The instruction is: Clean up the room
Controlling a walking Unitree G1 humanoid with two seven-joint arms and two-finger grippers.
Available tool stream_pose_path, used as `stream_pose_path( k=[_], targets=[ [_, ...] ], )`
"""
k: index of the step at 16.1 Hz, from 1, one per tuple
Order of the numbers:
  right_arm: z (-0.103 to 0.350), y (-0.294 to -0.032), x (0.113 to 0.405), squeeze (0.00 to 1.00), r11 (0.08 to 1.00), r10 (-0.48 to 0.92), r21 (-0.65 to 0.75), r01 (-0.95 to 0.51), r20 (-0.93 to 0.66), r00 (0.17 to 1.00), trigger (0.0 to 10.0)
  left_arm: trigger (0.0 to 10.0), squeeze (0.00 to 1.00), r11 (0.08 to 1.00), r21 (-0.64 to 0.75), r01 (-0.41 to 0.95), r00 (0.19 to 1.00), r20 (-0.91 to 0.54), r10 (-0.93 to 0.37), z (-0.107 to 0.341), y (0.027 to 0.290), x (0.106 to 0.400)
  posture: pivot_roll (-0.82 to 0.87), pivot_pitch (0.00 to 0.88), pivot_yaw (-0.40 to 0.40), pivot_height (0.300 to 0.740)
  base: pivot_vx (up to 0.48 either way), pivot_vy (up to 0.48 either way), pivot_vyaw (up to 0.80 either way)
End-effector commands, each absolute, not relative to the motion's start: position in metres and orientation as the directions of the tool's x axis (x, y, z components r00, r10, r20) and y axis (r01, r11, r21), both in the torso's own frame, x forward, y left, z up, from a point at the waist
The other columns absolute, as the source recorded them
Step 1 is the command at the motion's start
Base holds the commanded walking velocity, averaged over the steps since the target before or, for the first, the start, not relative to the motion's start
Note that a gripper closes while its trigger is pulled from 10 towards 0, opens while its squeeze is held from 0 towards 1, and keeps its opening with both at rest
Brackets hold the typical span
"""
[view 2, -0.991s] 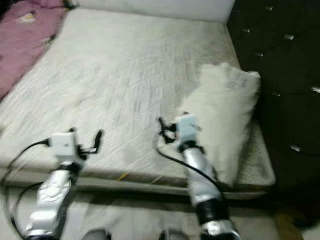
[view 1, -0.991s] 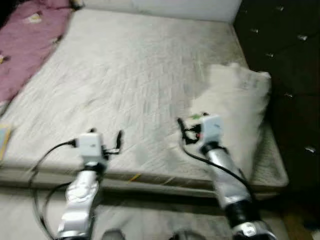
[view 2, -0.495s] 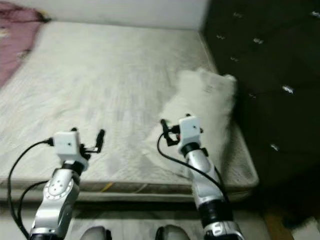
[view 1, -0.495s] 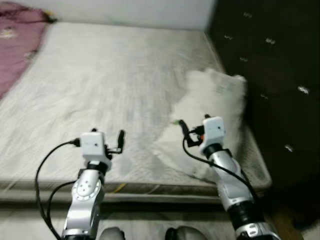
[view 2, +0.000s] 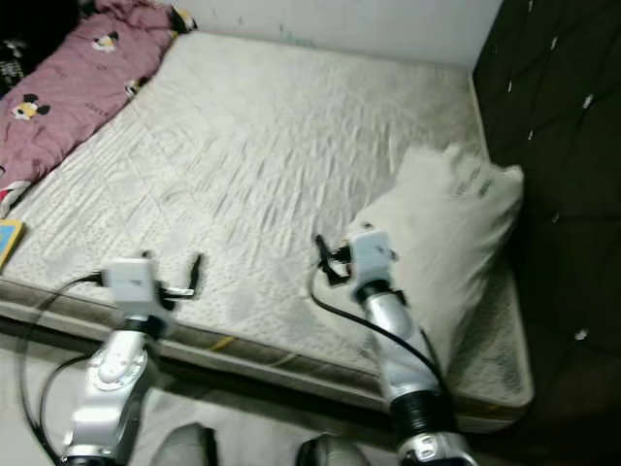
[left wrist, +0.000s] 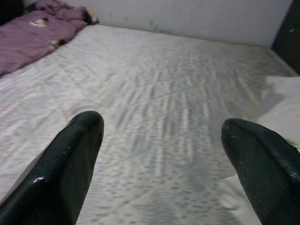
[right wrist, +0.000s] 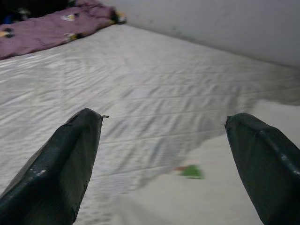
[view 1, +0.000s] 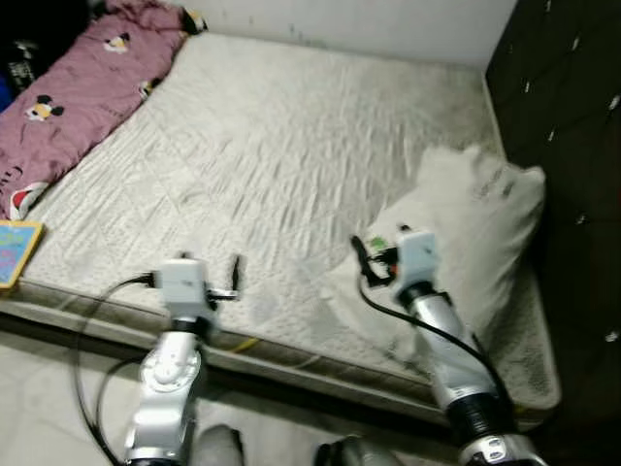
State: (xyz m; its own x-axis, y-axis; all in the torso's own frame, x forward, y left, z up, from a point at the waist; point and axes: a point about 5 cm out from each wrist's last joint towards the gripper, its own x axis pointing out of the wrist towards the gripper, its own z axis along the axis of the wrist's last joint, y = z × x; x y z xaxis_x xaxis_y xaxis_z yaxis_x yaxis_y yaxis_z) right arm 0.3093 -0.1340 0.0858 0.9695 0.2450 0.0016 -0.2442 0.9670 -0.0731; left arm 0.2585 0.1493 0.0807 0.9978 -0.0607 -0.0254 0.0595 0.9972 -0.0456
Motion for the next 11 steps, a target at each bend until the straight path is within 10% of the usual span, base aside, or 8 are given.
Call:
stream_pose_path(
  k=[1, 11],
  targets=[
    [0.0879, -0.1302, 0.3096, 0.0, 0.965, 0.253, -0.071, -0.251, 0.011, 0.967, 10.0, 10.0, 0.0, 0.999, -0.027, 0.047, 0.998, -0.034, -0.048, 0.08, 0.1559, 0.2573, 0.06, 0.115, -0.055, 0.74, 0.0, -0.401, 0.0],
    [0.0886, -0.1314, 0.3131, 0.0, 0.974, 0.224, -0.047, -0.223, 0.017, 0.974, 10.0, 10.0, 0.0, 0.999, -0.038, 0.028, 0.999, -0.032, -0.029, 0.0798, 0.1597, 0.2627, 0.06, 0.091, -0.042, 0.74, 0.0, -0.123, 0.0]
  ],
)
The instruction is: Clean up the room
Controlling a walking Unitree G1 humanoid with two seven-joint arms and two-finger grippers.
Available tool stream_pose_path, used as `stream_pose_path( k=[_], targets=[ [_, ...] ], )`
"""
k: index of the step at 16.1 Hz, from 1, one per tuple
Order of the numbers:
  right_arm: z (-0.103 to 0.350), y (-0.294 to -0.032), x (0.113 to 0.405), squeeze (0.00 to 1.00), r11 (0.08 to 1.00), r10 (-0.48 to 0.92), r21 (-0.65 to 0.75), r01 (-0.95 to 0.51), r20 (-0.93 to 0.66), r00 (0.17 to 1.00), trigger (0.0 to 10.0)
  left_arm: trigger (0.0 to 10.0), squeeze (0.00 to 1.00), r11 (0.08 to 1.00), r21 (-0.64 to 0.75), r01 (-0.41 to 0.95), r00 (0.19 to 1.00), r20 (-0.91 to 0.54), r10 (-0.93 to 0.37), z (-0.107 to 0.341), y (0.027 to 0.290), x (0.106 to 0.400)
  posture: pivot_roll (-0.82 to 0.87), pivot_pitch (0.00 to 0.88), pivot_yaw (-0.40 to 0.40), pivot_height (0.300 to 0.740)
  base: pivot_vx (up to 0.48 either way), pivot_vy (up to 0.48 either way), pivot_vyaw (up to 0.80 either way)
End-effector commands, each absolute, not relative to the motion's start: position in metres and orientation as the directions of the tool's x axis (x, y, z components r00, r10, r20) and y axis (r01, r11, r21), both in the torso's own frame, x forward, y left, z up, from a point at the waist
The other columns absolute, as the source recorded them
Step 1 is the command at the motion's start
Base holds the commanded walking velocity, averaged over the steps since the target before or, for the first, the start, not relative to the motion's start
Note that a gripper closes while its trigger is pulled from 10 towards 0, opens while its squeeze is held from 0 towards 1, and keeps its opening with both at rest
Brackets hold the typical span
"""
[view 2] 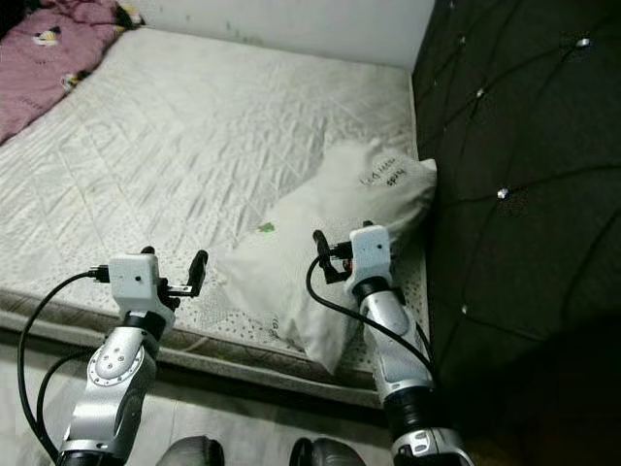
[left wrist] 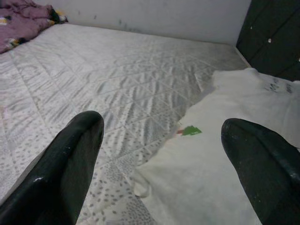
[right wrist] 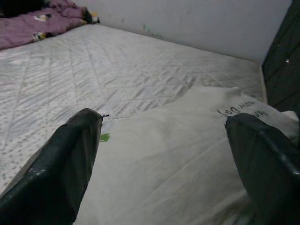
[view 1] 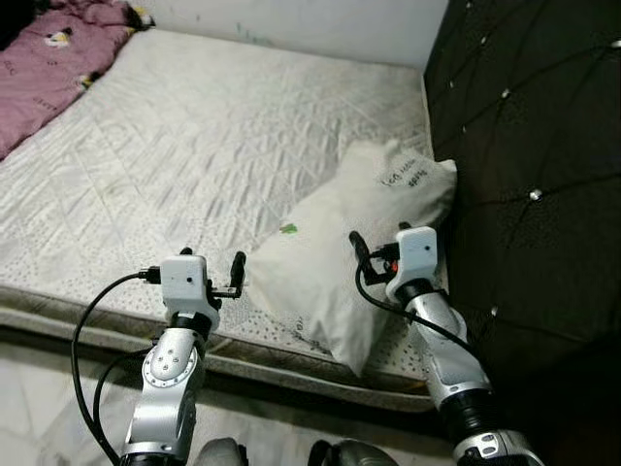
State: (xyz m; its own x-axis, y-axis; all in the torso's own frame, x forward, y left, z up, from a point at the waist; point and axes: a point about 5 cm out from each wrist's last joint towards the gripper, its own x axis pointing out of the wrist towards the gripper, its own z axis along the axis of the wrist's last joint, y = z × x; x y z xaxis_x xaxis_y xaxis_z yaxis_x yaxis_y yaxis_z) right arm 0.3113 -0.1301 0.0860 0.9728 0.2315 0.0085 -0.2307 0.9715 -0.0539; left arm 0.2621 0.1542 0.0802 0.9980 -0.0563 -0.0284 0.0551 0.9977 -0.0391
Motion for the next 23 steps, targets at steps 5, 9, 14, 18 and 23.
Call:
stream_pose_path(
  k=[5, 9, 14, 18, 23],
  targets=[
    [0.088, -0.139, 0.31, 0.0, 0.982, 0.187, -0.037, -0.186, 0.022, 0.982, 10.0, 10.0, 0.0, 0.999, -0.019, -0.036, 0.998, -0.042, 0.035, 0.077, 0.172, 0.262, 0.05, 0.066, -0.023, 0.74, 0.0, 0.0, -0.64],
    [0.082, -0.149, 0.301, 0.0, 0.991, 0.131, -0.027, -0.13, 0.018, 0.991, 10.0, 10.0, 0.0, 0.999, -0.023, -0.023, 0.999, -0.048, 0.022, 0.074, 0.171, 0.267, 0.04, 0.017, 0.017, 0.74, 0.0, 0.0, -0.47],
    [0.079, -0.157, 0.291, 0.0, 0.995, 0.096, -0.034, -0.095, 0.019, 0.995, 10.0, 10.0, 0.0, 0.999, -0.045, -0.025, 0.999, -0.049, 0.022, 0.073, 0.17, 0.276, -0.01, 0.002, 0.033, 0.74, 0.0, 0.0, -0.58],
    [0.075, -0.146, 0.285, 0.0, 0.991, 0.131, -0.026, -0.131, -0.002, 0.991, 10.0, 10.0, 0.0, 0.998, -0.055, 0.009, 0.997, -0.076, -0.013, 0.066, 0.166, 0.266, 0.0, 0.018, 0.033, 0.74, 0.0, 0.0, 0.0],
    [0.079, -0.144, 0.292, 0.0, 0.997, 0.077, 0.002, -0.077, 0.032, 0.997, 10.0, 10.0, 0.0, 0.997, -0.046, 0.062, 0.996, -0.068, -0.065, 0.07, 0.163, 0.277, -0.01, 0.0, 0.1, 0.74, 0.0, 0.0, 0.0]
  ],
)
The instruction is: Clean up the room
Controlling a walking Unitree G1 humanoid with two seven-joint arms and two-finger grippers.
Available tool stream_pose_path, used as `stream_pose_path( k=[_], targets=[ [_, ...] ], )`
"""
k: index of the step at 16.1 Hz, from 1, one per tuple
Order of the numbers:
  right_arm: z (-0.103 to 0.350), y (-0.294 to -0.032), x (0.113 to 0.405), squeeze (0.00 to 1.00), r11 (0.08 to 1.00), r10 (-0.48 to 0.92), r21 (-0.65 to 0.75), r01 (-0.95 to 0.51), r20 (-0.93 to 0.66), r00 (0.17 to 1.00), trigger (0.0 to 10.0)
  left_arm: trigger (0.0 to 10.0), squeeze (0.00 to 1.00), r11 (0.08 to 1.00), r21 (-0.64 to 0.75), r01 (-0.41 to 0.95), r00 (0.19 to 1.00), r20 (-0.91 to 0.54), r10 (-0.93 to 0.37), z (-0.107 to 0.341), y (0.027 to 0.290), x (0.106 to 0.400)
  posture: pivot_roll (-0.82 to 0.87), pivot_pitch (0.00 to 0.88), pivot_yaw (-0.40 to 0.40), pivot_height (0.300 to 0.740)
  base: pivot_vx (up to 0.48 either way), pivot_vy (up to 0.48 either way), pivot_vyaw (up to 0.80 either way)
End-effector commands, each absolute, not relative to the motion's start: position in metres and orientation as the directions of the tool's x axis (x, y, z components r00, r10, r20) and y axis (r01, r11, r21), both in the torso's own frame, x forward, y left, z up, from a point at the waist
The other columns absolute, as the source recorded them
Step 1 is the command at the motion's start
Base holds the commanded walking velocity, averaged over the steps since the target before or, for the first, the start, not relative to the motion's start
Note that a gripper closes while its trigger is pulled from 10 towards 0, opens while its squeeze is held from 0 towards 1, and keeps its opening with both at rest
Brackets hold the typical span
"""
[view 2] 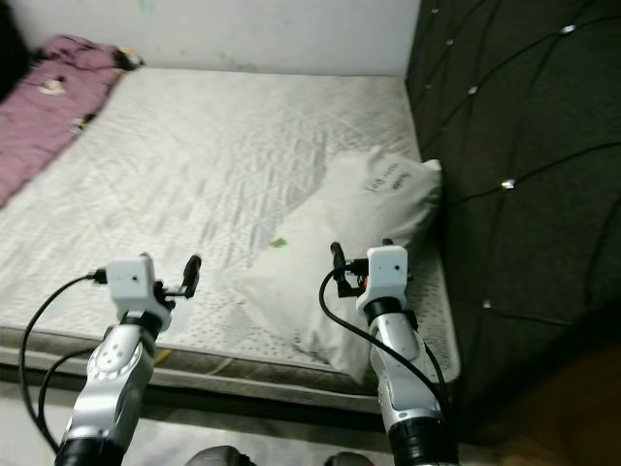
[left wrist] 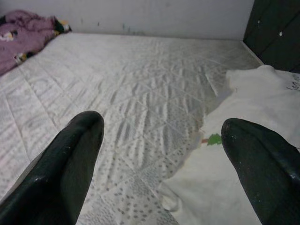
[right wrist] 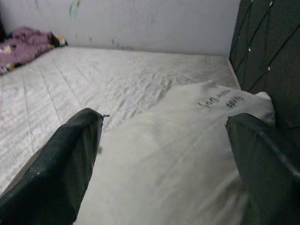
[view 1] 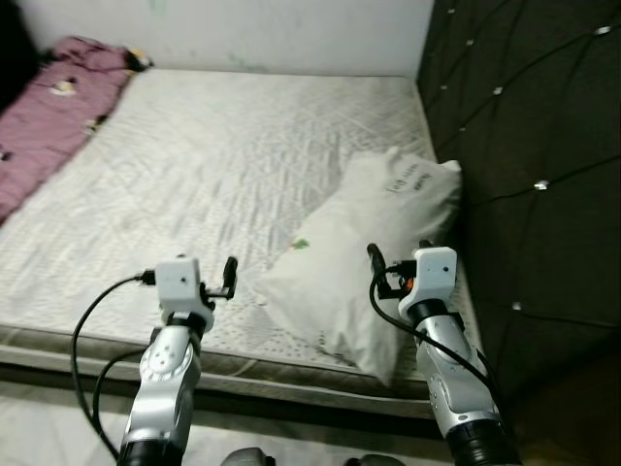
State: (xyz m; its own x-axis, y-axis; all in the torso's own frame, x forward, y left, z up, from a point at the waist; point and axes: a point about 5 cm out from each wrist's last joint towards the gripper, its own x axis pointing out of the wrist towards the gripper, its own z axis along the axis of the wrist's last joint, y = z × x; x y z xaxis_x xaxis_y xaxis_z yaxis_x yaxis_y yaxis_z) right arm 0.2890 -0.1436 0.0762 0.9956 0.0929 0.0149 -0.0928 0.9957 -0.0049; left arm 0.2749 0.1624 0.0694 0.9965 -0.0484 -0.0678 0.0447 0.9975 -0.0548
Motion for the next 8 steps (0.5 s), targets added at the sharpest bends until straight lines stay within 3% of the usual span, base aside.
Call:
stream_pose_path(
  k=[1, 8],
  targets=[
    [0.08, -0.144, 0.292, 0.0, 0.997, 0.073, 0.003, -0.074, 0.033, 0.997, 10.0, 10.0, 0.0, 0.997, -0.044, 0.065, 0.995, -0.066, -0.068, 0.071, 0.163, 0.278, -0.01, 0.0, 0.1, 0.74, 0.0, 0.0, 0.0],
    [0.081, -0.139, 0.298, 0.0, 0.994, 0.108, 0.003, -0.108, 0.026, 0.994, 10.0, 10.0, 0.0, 0.993, -0.043, 0.11, 0.993, -0.033, -0.112, 0.08, 0.159, 0.288, 0.02, 0.041, 0.057, 0.74, 0.0, 0.0, 0.0]
  ],
)
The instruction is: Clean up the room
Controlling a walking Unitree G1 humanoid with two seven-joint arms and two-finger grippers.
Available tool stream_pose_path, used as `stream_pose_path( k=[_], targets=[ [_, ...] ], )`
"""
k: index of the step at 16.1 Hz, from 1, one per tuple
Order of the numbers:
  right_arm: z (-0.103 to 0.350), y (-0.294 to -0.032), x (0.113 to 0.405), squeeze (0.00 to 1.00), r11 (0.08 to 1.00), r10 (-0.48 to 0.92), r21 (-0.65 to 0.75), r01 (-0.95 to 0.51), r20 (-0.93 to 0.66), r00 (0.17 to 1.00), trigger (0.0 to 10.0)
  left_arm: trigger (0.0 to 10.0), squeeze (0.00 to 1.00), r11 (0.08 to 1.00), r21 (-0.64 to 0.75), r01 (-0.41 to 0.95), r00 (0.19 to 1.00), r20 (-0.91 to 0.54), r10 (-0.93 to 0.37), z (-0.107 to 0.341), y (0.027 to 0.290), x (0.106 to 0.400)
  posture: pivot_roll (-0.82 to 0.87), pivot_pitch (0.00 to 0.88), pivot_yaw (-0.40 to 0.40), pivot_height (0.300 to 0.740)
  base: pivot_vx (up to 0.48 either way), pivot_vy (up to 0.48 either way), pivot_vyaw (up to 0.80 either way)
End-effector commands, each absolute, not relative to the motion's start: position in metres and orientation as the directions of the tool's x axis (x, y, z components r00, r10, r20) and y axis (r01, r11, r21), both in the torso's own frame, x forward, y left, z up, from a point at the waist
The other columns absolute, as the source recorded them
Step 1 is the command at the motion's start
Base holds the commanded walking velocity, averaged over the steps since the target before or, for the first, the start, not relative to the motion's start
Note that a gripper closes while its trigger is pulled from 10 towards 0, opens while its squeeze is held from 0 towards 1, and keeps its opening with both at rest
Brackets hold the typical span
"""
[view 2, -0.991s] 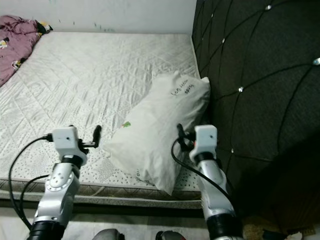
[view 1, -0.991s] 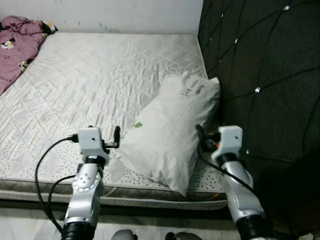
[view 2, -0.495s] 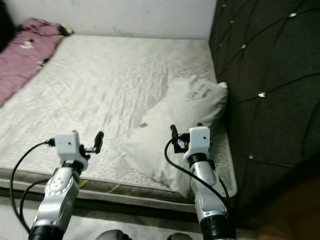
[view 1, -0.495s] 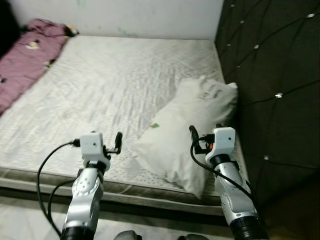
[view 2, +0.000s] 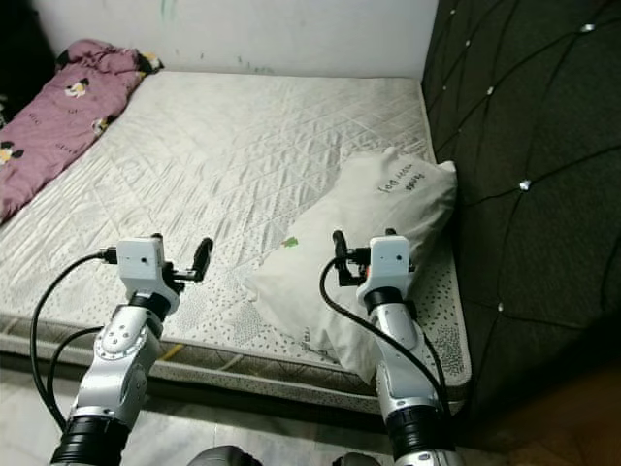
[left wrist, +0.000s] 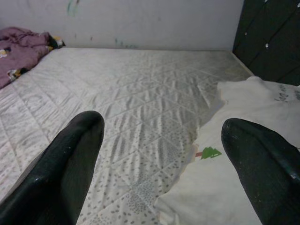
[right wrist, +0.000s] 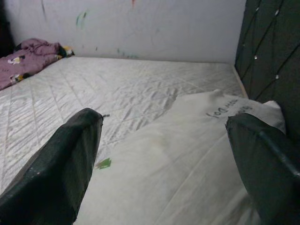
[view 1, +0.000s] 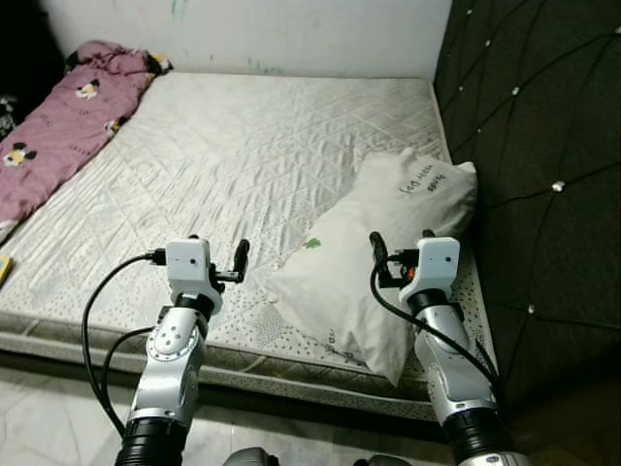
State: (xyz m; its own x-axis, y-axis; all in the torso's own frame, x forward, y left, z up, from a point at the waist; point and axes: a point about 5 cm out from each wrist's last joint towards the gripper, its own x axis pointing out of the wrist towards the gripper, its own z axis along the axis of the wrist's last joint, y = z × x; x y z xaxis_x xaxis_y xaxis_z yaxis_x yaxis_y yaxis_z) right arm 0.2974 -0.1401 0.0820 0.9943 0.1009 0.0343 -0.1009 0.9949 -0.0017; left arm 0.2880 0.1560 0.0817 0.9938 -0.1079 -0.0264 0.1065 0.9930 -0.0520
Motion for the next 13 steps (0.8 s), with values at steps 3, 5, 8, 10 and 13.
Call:
stream_pose_path(
  k=[3, 5, 8, 10, 13],
  targets=[
    [0.084, -0.138, 0.301, 0.0, 0.995, 0.098, 0.008, -0.098, 0.039, 0.994, 10.0, 10.0, 0.0, 0.995, -0.039, 0.093, 0.995, -0.031, -0.094, 0.082, 0.164, 0.292, 0.01, 0.042, 0.075, 0.74, 0.0, 0.0, 0.0],
    [0.084, -0.14, 0.301, 0.0, 0.997, 0.074, 0.01, -0.075, 0.046, 0.996, 10.0, 10.0, 0.0, 0.992, -0.035, 0.119, 0.992, -0.03, -0.12, 0.083, 0.159, 0.297, 0.0, 0.043, 0.095, 0.74, 0.0, 0.0, 0.0],
    [0.085, -0.143, 0.301, 0.0, 0.998, 0.069, 0.003, -0.069, 0.048, 0.996, 10.0, 10.0, 0.0, 0.99, -0.037, 0.133, 0.991, -0.03, -0.134, 0.084, 0.155, 0.299, -0.01, 0.052, 0.092, 0.74, 0.0, 0.0, 0.0],
    [0.085, -0.141, 0.304, 0.0, 0.994, 0.111, -0.016, -0.11, 0.038, 0.993, 10.0, 10.0, 0.0, 0.994, -0.052, 0.092, 0.995, -0.025, -0.093, 0.083, 0.159, 0.294, 0.02, 0.059, 0.045, 0.74, 0.0, 0.0, 0.0],
    [0.086, -0.134, 0.308, 0.0, 0.982, 0.187, -0.034, -0.187, 0.02, 0.982, 10.0, 10.0, 0.0, 0.998, -0.067, 0.009, 1.0, -0.017, -0.01, 0.08, 0.167, 0.283, 0.07, 0.065, -0.031, 0.74, 0.0, 0.0, 0.0]
  ],
)
